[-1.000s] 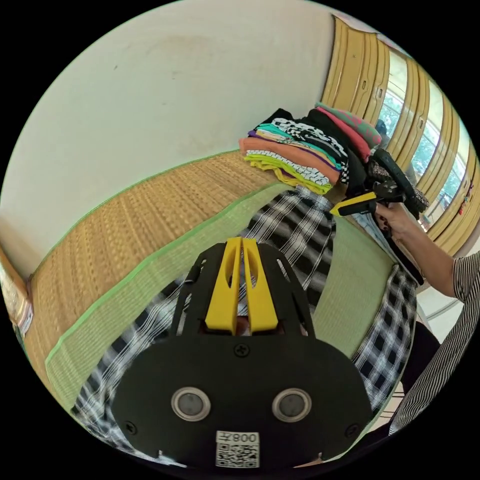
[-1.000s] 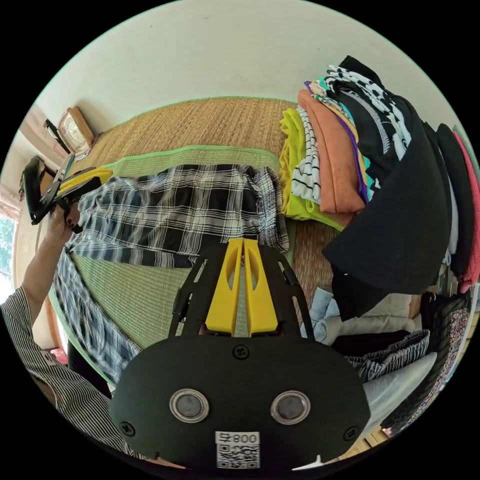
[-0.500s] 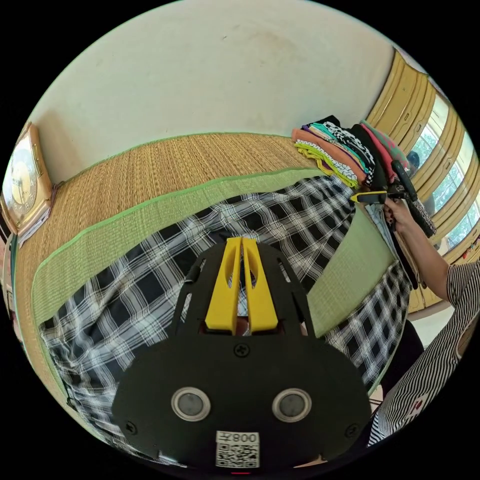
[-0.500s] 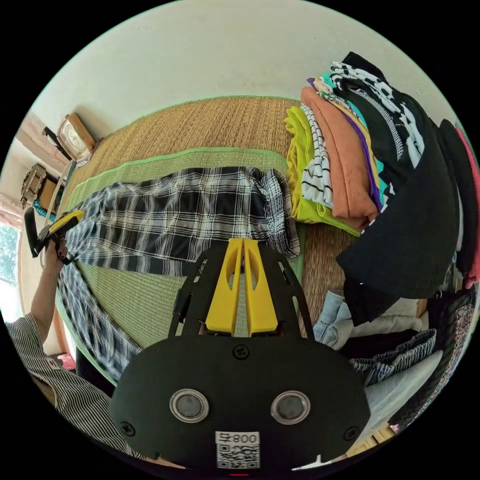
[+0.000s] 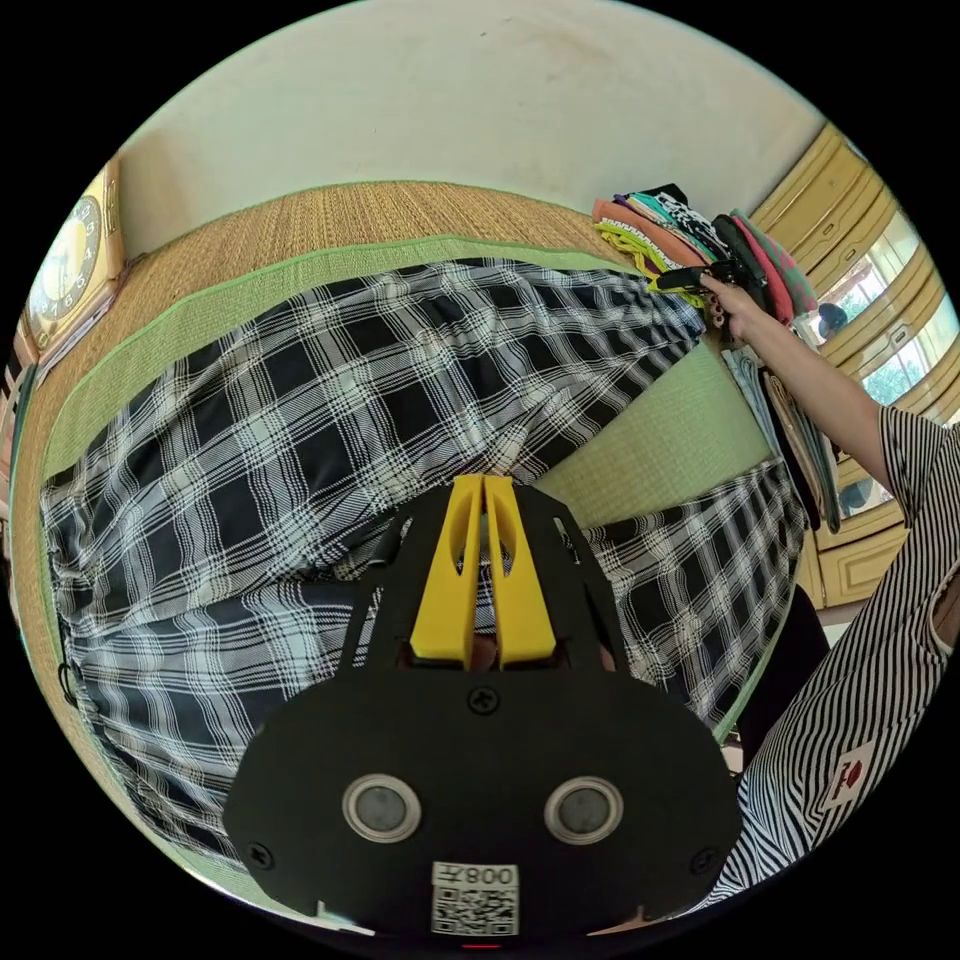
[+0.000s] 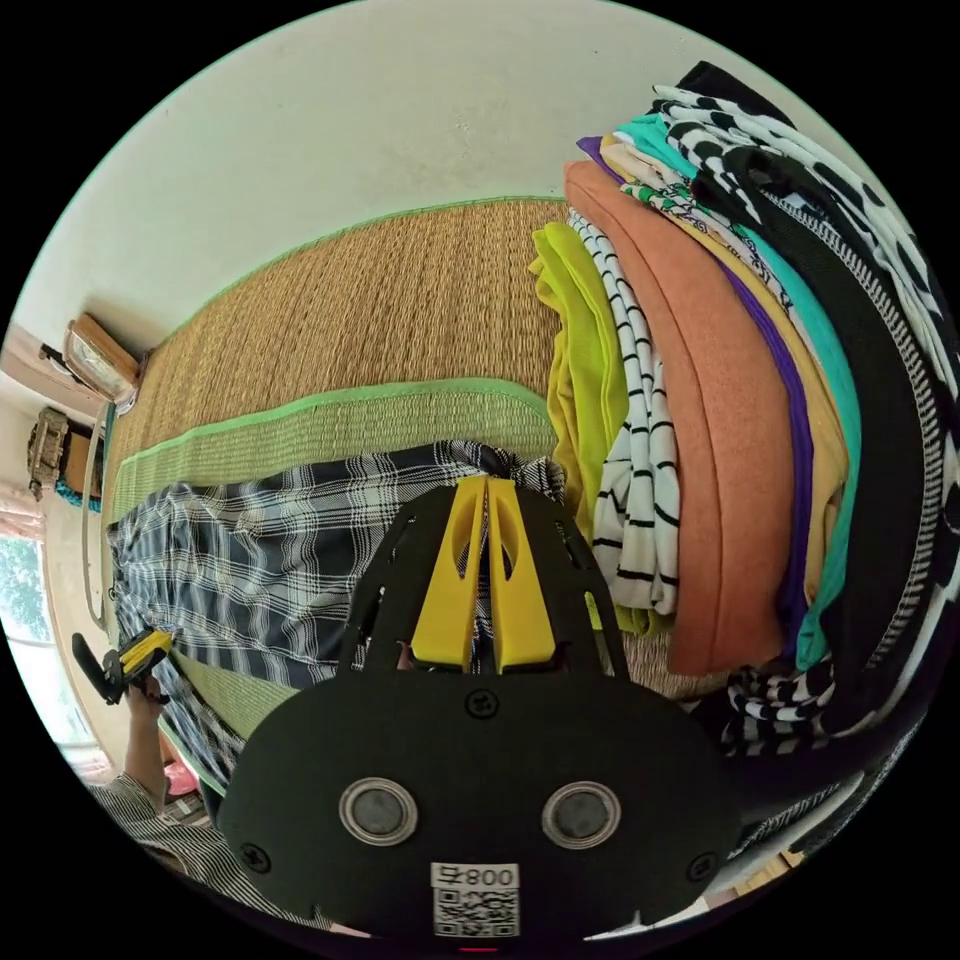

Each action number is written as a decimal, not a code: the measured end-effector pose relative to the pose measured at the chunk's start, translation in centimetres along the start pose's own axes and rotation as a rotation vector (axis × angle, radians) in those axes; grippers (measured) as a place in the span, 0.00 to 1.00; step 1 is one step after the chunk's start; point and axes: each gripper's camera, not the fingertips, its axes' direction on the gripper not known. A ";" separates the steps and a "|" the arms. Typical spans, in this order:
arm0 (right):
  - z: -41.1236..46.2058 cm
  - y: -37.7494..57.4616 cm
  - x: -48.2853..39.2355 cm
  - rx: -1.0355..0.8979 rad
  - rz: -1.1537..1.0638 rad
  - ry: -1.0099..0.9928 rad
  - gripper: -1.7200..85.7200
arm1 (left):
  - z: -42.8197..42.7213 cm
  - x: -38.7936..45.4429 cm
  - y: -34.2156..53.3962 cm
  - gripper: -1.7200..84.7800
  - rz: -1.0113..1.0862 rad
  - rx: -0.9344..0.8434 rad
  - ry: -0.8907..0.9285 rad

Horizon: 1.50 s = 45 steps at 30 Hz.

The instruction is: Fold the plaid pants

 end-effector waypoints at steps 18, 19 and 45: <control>3.0 9.8 -10.3 -0.041 -0.270 -0.009 0.02 | -9.4 -5.9 6.9 0.02 -0.195 -0.042 -0.120; 3.2 9.8 -10.4 -0.031 -0.270 0.006 0.02 | -10.1 -6.0 7.4 0.02 -0.211 -0.001 -0.106; 11.3 4.8 -33.9 -0.063 -0.607 -0.171 0.02 | -18.0 -20.4 2.5 0.02 -0.330 0.037 -0.441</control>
